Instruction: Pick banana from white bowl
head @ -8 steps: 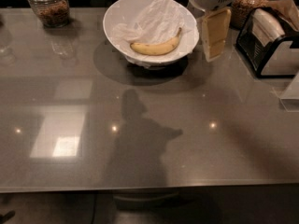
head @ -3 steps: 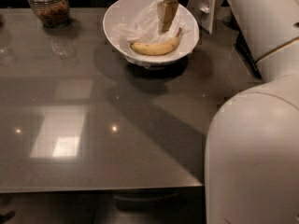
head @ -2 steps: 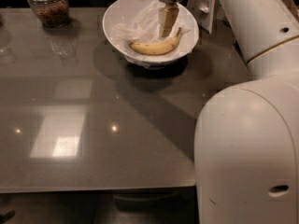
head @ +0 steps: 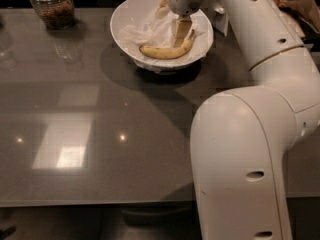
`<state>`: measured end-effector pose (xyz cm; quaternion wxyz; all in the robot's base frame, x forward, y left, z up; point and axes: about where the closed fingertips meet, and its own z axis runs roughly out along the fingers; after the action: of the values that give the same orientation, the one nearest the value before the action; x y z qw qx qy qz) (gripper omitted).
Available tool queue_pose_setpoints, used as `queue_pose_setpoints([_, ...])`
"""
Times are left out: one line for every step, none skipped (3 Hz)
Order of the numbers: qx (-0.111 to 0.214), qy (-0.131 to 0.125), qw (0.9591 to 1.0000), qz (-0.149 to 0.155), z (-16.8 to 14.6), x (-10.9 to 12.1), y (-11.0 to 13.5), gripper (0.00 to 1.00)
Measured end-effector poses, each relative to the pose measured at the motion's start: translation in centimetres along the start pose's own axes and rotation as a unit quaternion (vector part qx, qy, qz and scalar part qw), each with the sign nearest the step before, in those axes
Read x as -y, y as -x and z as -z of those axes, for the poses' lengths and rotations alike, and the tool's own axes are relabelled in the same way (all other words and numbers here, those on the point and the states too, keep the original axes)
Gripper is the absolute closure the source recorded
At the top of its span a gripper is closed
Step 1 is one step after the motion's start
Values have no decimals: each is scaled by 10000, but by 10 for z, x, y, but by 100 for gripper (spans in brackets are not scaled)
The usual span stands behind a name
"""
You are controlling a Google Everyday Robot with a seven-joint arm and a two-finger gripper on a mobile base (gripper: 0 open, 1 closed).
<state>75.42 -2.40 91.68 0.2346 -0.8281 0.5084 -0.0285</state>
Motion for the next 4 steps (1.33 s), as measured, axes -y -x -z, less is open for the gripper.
queue_pose_setpoints([-28, 145, 9996, -249, -16, -3, -14, 29])
queue_pose_setpoints([-100, 373, 9983, -436, -34, -11, -26, 31])
queue_pose_setpoints([-190, 555, 9968, -548, -49, -19, -36, 38])
queue_pose_setpoints([-269, 646, 9957, -601, -58, -22, -44, 39])
